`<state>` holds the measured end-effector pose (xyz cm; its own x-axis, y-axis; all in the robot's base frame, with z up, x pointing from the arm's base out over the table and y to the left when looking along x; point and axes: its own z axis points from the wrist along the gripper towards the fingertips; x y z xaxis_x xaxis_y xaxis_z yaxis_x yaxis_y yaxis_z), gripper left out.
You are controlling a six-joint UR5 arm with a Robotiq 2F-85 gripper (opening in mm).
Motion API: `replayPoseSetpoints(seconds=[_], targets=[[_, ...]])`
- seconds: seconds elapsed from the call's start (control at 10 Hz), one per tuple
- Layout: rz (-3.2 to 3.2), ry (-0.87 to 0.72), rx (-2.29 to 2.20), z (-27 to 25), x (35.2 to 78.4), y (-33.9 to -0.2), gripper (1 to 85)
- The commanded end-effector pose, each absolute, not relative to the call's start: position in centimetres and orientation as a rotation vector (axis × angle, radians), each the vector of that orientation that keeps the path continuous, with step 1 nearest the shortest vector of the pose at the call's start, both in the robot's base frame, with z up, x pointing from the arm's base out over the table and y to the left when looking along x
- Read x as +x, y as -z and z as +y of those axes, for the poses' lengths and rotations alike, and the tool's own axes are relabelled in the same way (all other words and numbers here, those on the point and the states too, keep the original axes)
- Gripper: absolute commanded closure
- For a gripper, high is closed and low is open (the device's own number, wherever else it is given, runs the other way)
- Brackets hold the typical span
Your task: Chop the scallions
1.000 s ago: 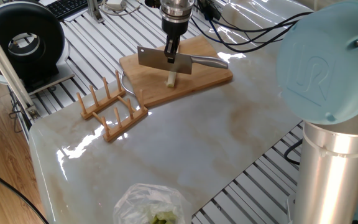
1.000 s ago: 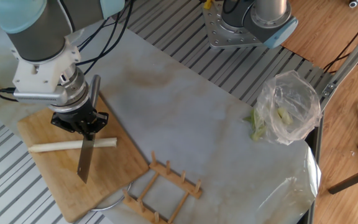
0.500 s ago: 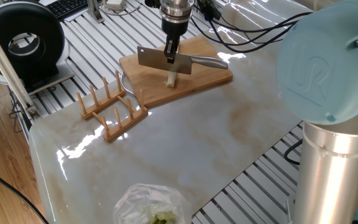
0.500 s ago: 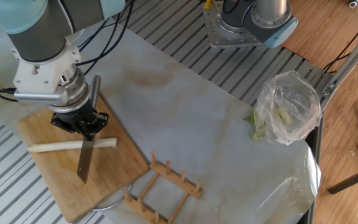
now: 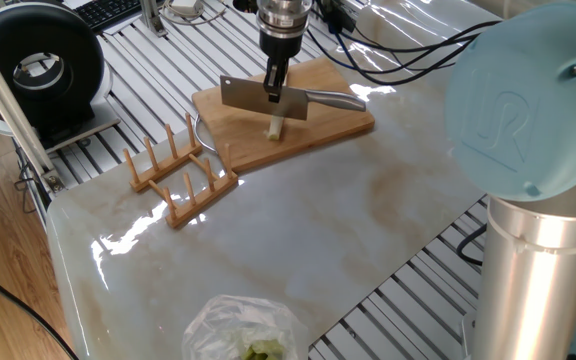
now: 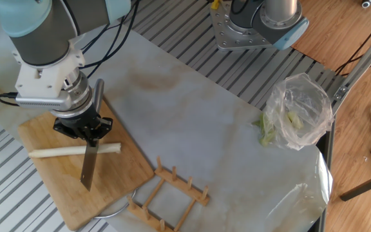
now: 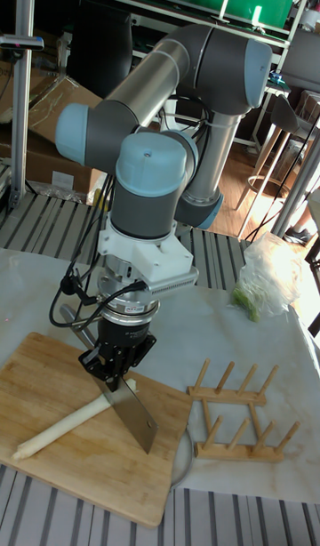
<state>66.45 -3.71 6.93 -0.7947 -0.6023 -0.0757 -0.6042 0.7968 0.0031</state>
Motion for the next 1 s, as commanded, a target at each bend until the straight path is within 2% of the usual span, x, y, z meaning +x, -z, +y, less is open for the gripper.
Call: replayPoseSetpoints(seconds=[0.0, 0.9], targets=[[2.903, -0.034, -0.973, -3.68, 66.66, -6.91, 84.3], [2.897, -0.023, -0.989, -3.59, 66.78, -6.69, 84.3]])
